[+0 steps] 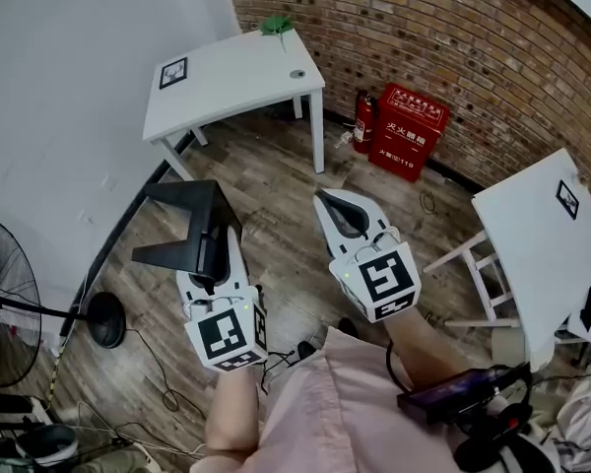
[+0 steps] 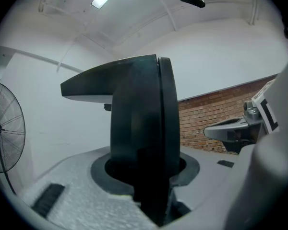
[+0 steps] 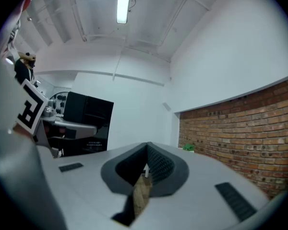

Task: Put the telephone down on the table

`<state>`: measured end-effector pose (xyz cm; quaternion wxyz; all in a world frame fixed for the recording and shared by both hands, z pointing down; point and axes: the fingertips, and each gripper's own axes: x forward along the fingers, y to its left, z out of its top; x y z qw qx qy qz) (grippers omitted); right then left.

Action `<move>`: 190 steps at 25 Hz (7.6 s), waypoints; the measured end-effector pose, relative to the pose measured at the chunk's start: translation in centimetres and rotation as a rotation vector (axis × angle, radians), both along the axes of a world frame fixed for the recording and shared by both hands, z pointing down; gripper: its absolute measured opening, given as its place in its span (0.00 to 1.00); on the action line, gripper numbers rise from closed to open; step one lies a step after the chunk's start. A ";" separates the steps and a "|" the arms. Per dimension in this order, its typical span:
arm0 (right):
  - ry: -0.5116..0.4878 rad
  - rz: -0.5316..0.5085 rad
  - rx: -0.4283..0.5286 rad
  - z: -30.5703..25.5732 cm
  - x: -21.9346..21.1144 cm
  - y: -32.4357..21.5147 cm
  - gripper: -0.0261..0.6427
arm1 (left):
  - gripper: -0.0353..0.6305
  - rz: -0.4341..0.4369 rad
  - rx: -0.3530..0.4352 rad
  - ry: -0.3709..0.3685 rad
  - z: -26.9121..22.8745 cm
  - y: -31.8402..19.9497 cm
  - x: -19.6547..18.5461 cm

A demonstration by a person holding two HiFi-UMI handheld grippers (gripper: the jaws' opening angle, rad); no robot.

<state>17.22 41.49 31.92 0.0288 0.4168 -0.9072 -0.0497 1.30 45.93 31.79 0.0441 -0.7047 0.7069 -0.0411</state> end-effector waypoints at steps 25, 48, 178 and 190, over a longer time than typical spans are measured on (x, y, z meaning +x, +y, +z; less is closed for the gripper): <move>-0.267 -0.800 -0.137 -8.0 -7.7 7.6 0.51 | 0.30 1.056 -0.160 0.147 -2.6 4.5 5.0; -0.251 -0.927 -0.245 -4.0 -14.1 8.1 0.30 | 0.30 1.186 -0.235 0.221 1.2 4.4 2.5; -0.340 -0.776 -0.666 9.7 -30.1 -85.5 0.32 | 0.30 1.138 -0.577 0.544 14.7 -87.2 -13.0; -0.364 -0.705 -0.843 17.6 -31.3 -87.2 0.32 | 0.31 1.108 -0.703 0.696 22.0 -88.1 -13.9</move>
